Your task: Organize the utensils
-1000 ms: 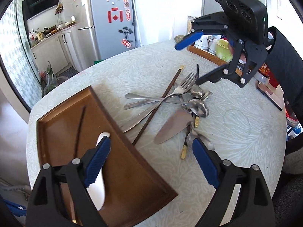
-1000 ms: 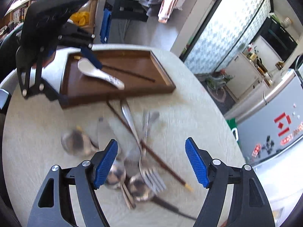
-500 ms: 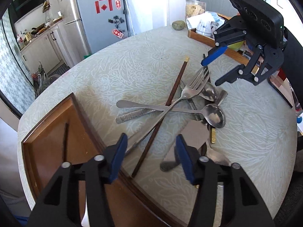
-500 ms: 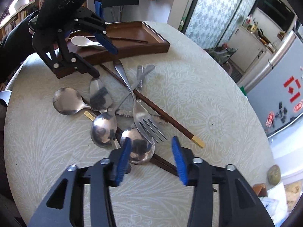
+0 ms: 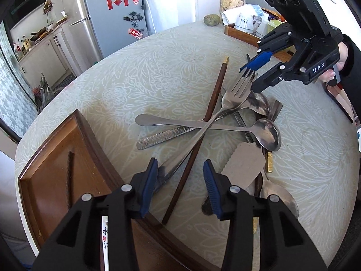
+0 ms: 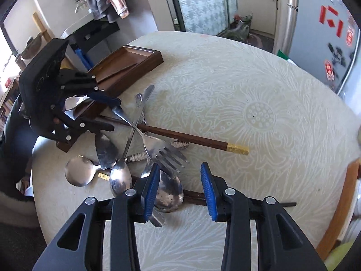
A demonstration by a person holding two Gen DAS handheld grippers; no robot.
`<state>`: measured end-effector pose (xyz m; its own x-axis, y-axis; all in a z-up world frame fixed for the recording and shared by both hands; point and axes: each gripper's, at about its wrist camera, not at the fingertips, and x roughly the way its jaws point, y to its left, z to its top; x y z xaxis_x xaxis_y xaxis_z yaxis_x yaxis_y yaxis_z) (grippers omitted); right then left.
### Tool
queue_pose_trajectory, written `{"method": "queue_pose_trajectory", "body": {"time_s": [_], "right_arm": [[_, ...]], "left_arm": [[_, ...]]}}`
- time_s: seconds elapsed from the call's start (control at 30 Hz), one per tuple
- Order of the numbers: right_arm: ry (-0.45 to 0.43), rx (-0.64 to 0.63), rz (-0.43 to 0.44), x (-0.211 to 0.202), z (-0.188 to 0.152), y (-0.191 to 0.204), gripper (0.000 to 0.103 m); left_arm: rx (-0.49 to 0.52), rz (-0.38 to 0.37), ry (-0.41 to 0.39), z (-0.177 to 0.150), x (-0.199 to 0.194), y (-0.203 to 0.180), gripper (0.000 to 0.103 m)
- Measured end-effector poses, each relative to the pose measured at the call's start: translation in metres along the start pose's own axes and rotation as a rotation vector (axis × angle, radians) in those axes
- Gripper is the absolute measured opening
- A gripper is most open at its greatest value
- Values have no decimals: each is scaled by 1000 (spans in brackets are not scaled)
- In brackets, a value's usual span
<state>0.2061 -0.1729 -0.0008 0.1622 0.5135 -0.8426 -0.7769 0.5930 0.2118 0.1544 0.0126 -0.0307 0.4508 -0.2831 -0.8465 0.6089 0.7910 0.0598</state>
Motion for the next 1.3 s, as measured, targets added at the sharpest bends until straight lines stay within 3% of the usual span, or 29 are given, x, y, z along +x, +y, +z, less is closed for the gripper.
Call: {"method": "queue_pose_trajectory", "body": {"time_s": [0.07,0.37,0.77,1.0,1.17,1.23,1.3], "right_arm": [[-9,15,37,-2,-1,3,34],[3,106,19,5,6,-1,28],[-72,37,21,-8,1,5,7],[-103,-10,21,-17,-2,12,5],[-123,-37,9,-23,-2,16,5],[-130,-45,9,-25,-2,17,5],[-134,-52,5,-26,-2,19,5]], "left_arm": [[12,3,2,0,-1,-3,46],[33,20,4,0,1,-9,46],[36,12,-29,2,-8,-10,46],[26,21,-21,0,-5,-5,52],[17,32,-30,0,-6,-4,40],[17,49,-33,0,-6,-4,30],[17,55,-38,1,-6,-3,28]]}}
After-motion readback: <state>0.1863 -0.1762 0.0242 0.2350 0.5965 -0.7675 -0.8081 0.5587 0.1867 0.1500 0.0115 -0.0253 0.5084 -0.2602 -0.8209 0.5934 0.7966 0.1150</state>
